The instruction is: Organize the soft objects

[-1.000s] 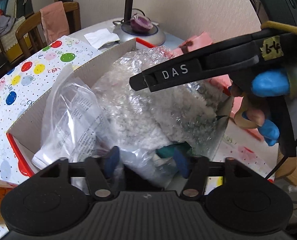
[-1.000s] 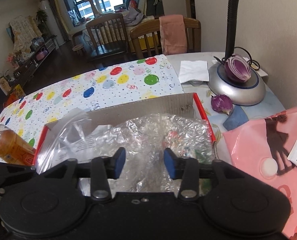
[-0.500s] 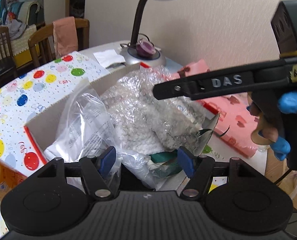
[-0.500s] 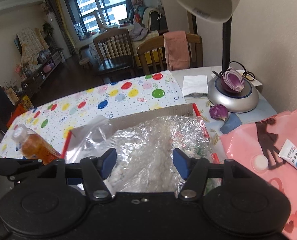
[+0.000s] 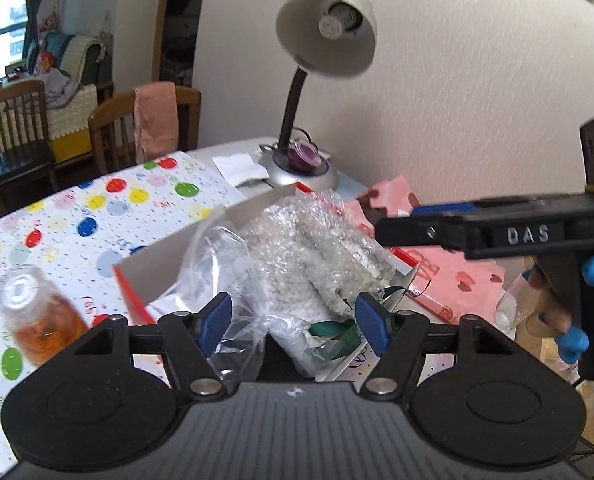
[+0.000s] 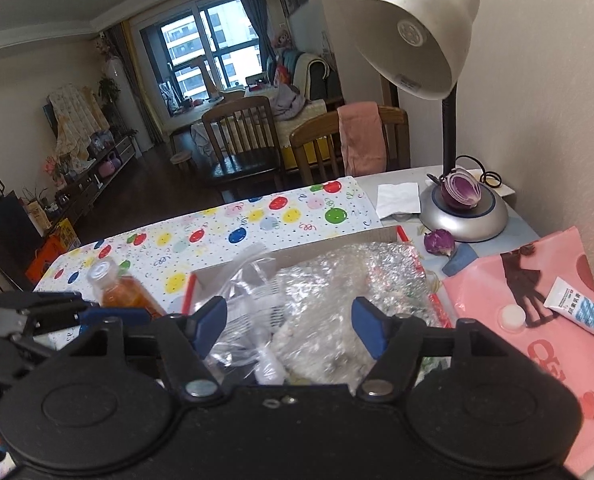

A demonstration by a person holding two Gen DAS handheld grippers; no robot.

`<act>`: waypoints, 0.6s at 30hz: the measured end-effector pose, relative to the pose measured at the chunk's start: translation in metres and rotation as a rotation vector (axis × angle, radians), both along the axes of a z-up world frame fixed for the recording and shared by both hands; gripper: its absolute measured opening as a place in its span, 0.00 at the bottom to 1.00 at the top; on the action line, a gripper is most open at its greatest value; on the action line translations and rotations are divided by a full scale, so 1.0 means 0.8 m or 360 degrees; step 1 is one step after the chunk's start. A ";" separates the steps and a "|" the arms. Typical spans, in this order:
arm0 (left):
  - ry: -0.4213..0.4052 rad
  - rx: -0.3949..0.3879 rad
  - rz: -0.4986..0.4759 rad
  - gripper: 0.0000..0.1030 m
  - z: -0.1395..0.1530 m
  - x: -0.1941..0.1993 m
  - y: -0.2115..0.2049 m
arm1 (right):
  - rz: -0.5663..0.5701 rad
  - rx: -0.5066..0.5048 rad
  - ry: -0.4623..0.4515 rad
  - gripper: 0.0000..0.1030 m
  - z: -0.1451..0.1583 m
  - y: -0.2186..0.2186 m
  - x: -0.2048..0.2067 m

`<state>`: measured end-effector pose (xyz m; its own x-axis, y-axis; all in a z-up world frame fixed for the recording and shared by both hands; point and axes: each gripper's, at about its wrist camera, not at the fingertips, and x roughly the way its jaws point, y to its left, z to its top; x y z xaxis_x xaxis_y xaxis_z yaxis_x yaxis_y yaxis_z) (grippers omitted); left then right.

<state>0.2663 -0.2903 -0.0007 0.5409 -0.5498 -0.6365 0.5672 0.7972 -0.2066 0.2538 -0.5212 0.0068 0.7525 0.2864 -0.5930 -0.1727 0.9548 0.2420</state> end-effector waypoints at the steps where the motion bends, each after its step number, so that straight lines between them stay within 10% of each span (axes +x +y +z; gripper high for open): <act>1: -0.0008 -0.0005 0.0009 0.66 0.003 -0.005 0.006 | -0.0002 0.0010 -0.0004 0.68 0.001 0.003 -0.007; 18: -0.0204 -0.0103 0.0125 0.75 0.044 -0.085 0.105 | -0.0032 0.0122 -0.0157 0.82 0.008 0.082 -0.098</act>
